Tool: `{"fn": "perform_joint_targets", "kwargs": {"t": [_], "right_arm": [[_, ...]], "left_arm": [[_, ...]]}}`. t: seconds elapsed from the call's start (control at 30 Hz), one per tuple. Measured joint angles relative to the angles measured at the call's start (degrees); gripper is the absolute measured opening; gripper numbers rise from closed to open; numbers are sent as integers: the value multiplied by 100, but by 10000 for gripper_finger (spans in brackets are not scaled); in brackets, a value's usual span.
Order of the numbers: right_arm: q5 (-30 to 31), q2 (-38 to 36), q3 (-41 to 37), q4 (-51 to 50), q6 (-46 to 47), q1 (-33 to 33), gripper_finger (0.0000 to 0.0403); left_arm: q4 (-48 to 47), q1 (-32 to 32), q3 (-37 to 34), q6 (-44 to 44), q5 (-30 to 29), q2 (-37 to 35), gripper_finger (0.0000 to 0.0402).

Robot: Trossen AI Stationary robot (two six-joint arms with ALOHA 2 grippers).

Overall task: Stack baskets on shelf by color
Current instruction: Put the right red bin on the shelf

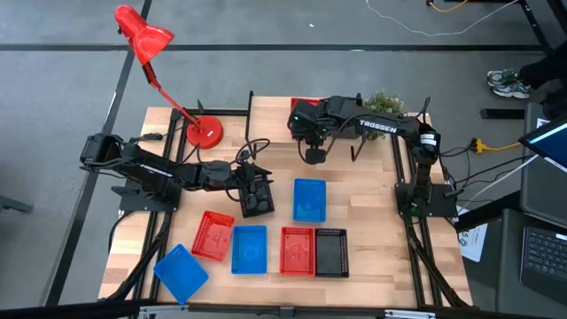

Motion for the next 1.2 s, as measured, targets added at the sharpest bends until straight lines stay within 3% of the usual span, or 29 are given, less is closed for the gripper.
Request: {"fn": "perform_joint_targets", "kwargs": {"t": [0.07, 0.2, 0.3, 0.43, 0.57, 1.0, 1.2], "right_arm": [[316, 0, 0, 6, 14, 4, 0], [-94, 0, -2, -9, -155, -31, 0], [129, 0, -2, -10, -150, -31, 0], [-151, 0, -2, -10, -106, -94, 0], [189, 0, -2, 13, 119, -123, 0], [32, 22, -2, -191, -98, -125, 0], [33, 22, -2, -186, -47, -122, 22]], "left_arm": [[4, 0, 0, 0, 0, 0, 116], [6, 0, 0, 2, 0, 0, 116], [7, 1, 0, 4, 0, 0, 116], [7, 1, 0, 7, 0, 0, 116], [4, 1, 1, 15, 0, 0, 116], [-25, 1, 2, 20, 0, 0, 116], [-29, 2, 2, 17, 0, 0, 116]]}}
